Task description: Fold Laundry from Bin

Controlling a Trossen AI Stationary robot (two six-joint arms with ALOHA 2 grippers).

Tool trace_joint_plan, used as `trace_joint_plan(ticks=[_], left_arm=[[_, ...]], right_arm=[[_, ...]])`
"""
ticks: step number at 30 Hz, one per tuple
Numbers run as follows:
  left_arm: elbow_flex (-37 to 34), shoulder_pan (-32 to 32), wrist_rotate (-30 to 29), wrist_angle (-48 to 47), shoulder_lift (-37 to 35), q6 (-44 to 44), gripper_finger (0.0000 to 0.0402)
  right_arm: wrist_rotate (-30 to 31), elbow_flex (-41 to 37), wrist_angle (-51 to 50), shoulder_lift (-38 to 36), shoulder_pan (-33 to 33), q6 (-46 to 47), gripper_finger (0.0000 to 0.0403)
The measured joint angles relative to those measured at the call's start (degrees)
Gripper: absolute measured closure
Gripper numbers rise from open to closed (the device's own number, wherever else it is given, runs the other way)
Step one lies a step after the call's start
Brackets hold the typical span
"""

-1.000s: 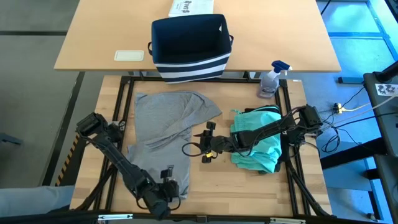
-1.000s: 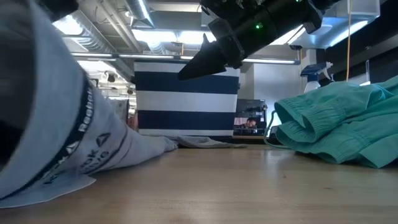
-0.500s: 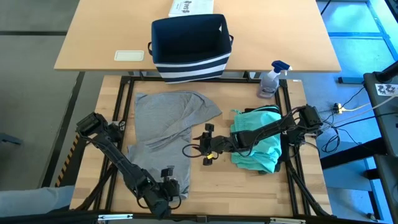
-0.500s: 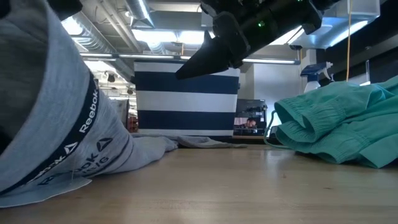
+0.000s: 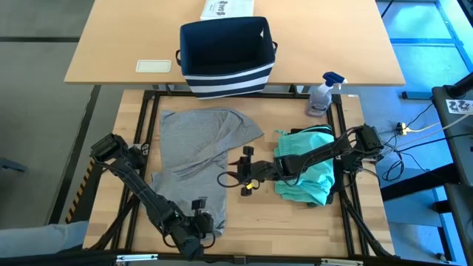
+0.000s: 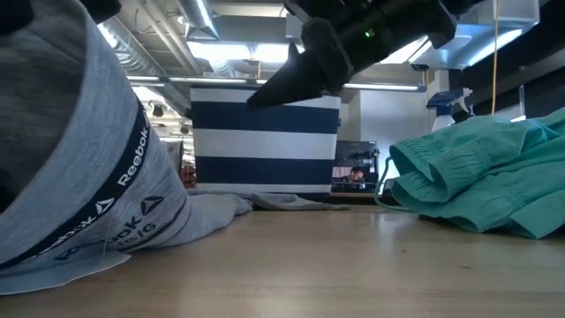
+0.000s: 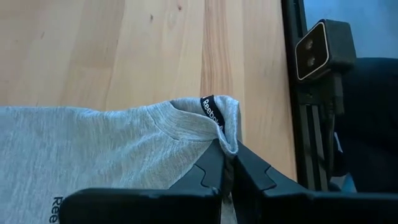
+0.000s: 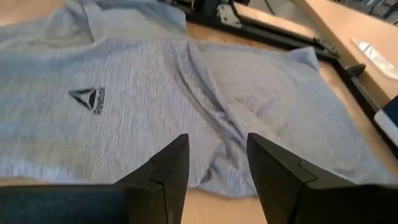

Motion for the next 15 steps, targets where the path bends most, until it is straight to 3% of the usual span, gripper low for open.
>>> trace_joint_plan(ticks=[15], left_arm=[[0.0, 0.0, -1.9, 0.0, 0.0, -1.0, 0.0390]], right_arm=[[-3.6, 0.0, 2.3, 0.0, -2.7, 1.6, 0.0243]])
